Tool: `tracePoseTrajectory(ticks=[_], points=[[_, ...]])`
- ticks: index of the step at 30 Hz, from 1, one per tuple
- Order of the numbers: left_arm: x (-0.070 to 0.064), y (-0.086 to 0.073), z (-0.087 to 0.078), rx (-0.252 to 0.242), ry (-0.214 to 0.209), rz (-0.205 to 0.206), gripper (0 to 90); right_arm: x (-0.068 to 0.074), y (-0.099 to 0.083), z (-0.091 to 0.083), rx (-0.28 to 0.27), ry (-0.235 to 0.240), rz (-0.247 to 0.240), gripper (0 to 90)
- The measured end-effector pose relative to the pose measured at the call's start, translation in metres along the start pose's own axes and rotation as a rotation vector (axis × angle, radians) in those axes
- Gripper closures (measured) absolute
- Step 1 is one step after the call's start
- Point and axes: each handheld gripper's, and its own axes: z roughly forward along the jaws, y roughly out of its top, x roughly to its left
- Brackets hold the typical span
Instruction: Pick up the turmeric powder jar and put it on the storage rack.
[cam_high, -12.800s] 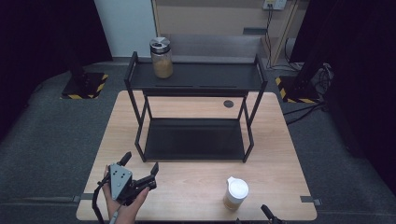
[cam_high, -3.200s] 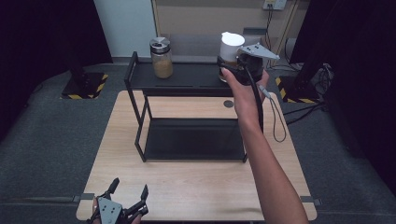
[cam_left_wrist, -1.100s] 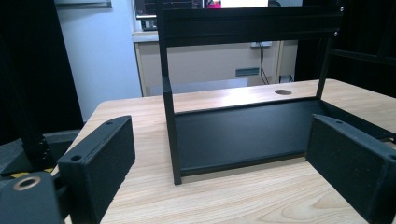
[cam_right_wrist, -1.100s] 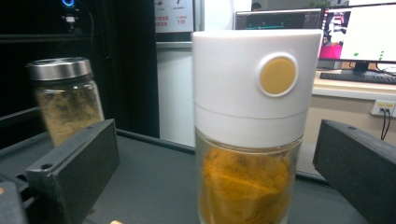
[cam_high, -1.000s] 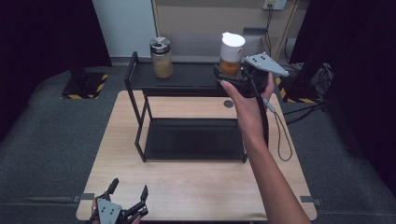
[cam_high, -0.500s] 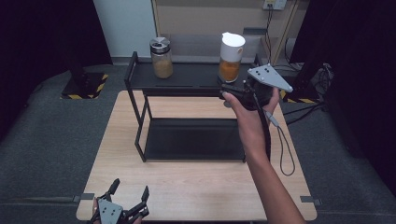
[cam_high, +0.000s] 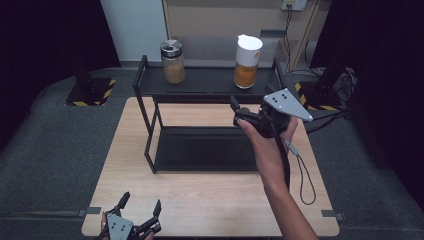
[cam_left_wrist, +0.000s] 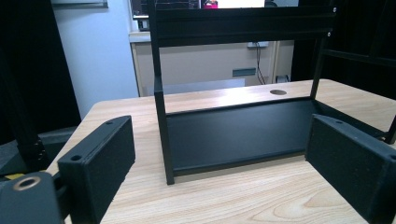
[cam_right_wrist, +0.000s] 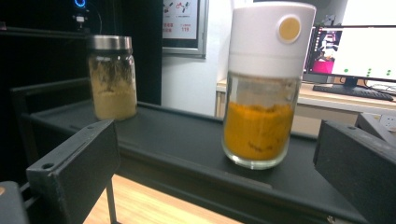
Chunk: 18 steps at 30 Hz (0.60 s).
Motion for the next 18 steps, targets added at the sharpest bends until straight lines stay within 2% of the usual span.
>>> tracePoseTrajectory(ticks=[10,18], points=[[0.0,0.0,0.0,0.001,0.004,-0.001,7.6,0.001,-0.026,-0.02,-0.003,-0.004,0.023,0.9],[-0.001,0.001,0.0,-0.009,0.003,-0.004,7.4,0.0,-0.042,-0.036,0.011,-0.006,0.016,0.9]])
